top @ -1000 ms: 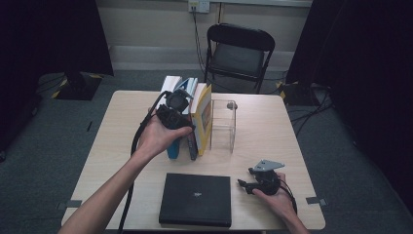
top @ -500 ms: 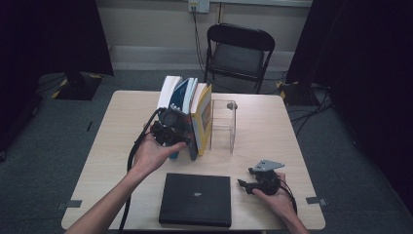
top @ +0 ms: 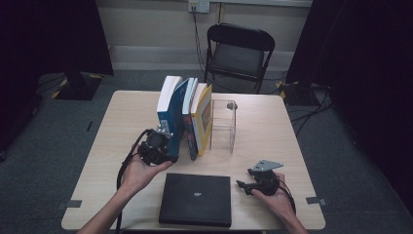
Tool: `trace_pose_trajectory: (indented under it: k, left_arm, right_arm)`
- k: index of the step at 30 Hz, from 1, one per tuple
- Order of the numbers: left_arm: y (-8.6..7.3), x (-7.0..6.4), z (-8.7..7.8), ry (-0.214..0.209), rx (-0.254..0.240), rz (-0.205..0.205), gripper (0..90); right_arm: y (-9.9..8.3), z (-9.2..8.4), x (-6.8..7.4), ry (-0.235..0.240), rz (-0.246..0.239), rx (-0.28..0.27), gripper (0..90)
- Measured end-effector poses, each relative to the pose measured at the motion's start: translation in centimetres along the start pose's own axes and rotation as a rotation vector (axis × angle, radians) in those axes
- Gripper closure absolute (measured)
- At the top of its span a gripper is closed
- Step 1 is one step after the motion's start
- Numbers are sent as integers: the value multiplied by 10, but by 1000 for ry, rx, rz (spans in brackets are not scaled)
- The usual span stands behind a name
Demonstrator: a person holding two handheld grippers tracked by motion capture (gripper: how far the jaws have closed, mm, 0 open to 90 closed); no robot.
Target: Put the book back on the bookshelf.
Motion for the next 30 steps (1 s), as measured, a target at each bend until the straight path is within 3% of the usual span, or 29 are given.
trace_pose_trajectory:
  k: [3,7,8,13,15,23,25,28,30]
  left_arm:
    - [-10,0,3,-13,-9,-7,516]
    - [-29,-2,11,-58,-10,-9,497]
    - [-35,-2,14,-88,-11,-16,495]
    - [-53,1,26,-104,-11,-52,468]
    - [-57,1,30,-91,-4,-52,443]
    - [-64,-2,45,-165,-47,-114,388]
    - [-62,-3,47,-172,-49,-117,382]
    - [-59,-4,51,-177,-49,-106,362]
    - [-57,-4,53,-184,-49,-120,358]
  right_arm:
    - [4,-3,2,7,12,-18,323]
    - [12,-15,10,51,50,-53,317]
    - [13,-17,12,59,50,-61,307]
    - [23,-29,39,119,40,-103,236]
    - [23,-34,54,154,43,-113,194]
    - [10,-37,94,235,17,-62,159]
    - [3,-36,101,244,5,-23,162]
    - [-1,-37,106,265,7,-10,161]
    - [-3,-37,109,276,7,-3,158]
Point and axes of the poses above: each handheld gripper's, and its own axes: z roughly forward along the jaws, y roughly out of its top, x roughly to its left, the point moved 6 cm from there along z, roughly forward along the jaws, and after that the axes turned 4 degrees about -x, right-handed, at the moved point
